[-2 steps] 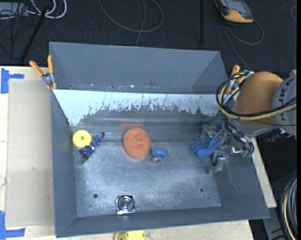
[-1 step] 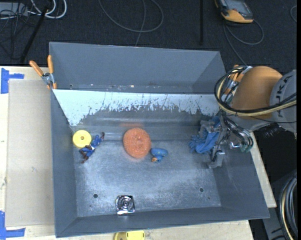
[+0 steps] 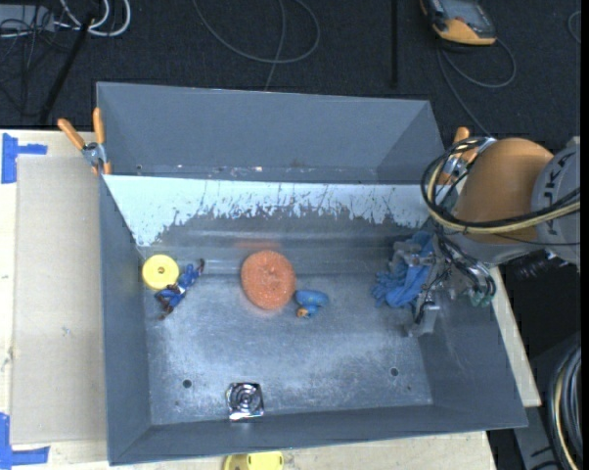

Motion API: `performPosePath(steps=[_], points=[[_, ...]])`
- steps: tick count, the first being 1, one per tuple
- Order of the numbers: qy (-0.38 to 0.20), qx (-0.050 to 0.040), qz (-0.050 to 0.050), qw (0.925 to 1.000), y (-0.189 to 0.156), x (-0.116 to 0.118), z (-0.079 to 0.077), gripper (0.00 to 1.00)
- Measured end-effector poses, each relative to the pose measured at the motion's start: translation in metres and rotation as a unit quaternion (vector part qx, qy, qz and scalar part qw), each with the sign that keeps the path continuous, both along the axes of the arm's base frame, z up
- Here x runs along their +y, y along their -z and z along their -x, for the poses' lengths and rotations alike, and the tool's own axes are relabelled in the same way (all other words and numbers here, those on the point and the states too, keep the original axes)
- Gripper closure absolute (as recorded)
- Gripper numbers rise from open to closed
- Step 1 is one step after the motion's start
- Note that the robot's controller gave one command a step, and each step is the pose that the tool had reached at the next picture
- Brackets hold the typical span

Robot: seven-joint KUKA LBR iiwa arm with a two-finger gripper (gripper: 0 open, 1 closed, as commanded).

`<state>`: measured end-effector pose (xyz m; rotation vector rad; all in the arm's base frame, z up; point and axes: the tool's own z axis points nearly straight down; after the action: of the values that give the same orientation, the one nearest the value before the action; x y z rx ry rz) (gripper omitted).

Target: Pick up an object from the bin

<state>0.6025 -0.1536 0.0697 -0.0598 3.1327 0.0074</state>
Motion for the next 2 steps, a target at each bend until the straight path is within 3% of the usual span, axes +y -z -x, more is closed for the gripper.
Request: performPosePath(steps=[1, 2], points=[[-0.011, 0.0014, 0.000, 0.9999, -0.0015, 0.0004, -0.0136, 1.00], [-0.011, 0.0014, 0.000, 0.9999, -0.0015, 0.0004, -0.0136, 1.00]])
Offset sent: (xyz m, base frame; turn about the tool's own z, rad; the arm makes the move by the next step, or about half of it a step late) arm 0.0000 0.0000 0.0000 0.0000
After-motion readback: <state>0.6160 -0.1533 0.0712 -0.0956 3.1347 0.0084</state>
